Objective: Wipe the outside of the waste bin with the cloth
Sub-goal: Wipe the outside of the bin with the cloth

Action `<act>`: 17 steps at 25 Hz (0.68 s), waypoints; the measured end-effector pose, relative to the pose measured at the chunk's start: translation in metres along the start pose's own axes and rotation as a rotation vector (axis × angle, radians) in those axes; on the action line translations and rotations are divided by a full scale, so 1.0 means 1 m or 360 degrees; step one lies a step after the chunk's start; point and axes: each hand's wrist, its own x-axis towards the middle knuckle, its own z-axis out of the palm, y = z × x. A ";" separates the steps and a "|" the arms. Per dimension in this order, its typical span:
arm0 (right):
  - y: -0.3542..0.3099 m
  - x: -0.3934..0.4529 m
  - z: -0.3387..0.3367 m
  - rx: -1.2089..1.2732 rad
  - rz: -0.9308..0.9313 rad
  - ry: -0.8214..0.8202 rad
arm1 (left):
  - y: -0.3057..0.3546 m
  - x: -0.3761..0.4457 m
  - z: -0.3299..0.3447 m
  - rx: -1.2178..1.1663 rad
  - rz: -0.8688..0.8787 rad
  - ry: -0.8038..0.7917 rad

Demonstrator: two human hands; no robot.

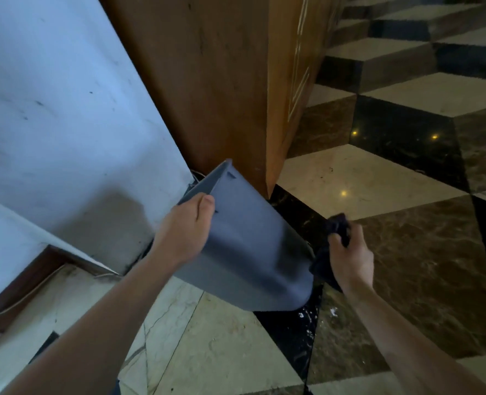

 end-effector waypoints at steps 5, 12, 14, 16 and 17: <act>-0.116 -0.006 -0.002 -0.0048 -0.0332 -0.0520 | 0.053 0.009 0.038 0.0125 0.0069 -0.0049; -0.147 -0.002 -0.015 0.0115 0.0088 -0.0684 | 0.086 0.005 0.063 0.0157 0.0216 0.0028; -0.143 0.001 -0.018 0.0091 0.0127 -0.0672 | 0.074 0.006 0.051 -0.0216 0.0303 -0.0112; -0.136 0.005 -0.022 0.0089 0.0123 -0.0645 | 0.041 0.009 0.028 -0.0488 0.0248 -0.0056; -0.133 0.007 -0.023 0.0109 0.0121 -0.0627 | 0.013 0.013 0.016 -0.0384 0.0145 0.0074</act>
